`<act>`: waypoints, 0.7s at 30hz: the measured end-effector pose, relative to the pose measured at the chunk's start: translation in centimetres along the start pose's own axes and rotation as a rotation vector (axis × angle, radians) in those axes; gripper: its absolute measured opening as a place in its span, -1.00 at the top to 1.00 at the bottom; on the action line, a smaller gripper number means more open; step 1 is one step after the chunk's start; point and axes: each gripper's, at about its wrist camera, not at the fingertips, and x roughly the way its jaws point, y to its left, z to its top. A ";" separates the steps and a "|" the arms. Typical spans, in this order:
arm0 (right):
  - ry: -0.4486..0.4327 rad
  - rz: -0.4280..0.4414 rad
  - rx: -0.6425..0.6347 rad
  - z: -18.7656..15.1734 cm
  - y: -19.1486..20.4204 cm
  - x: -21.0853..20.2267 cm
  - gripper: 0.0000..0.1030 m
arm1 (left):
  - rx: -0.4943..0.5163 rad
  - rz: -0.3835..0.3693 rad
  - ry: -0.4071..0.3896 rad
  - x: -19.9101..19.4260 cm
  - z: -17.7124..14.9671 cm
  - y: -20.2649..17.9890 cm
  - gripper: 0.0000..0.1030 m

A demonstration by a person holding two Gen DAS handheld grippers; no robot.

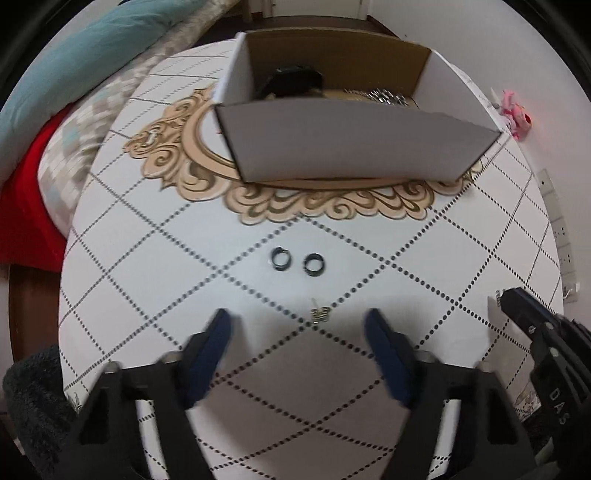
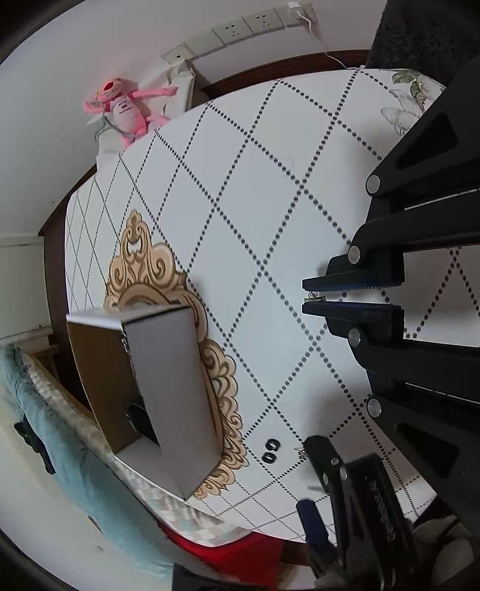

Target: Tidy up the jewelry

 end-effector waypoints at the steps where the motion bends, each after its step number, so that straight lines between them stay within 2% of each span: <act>1: -0.002 -0.002 0.004 0.1 -0.1 -0.1 0.89 | 0.006 0.004 -0.003 0.1 0.0 -0.3 0.02; 5: -0.006 -0.003 0.014 0.1 -0.3 -0.2 0.89 | 0.023 -0.004 -0.020 -0.2 0.2 -0.9 0.54; 7: -0.006 -0.003 0.014 0.1 -0.3 -0.1 0.89 | 0.031 -0.006 -0.023 -0.3 0.3 -1.1 0.70; 8: -0.006 -0.003 0.014 0.1 -0.2 -0.1 0.89 | 0.036 -0.008 -0.023 -0.2 0.4 -1.1 0.87; 16: -0.039 0.025 0.024 0.8 0.1 -1.5 0.89 | 0.036 -0.058 -0.026 -1.0 1.1 -1.0 0.88; 21: -0.090 0.067 0.034 2.8 0.3 -3.8 0.90 | 0.021 -0.144 -0.083 -5.2 3.7 -0.5 0.88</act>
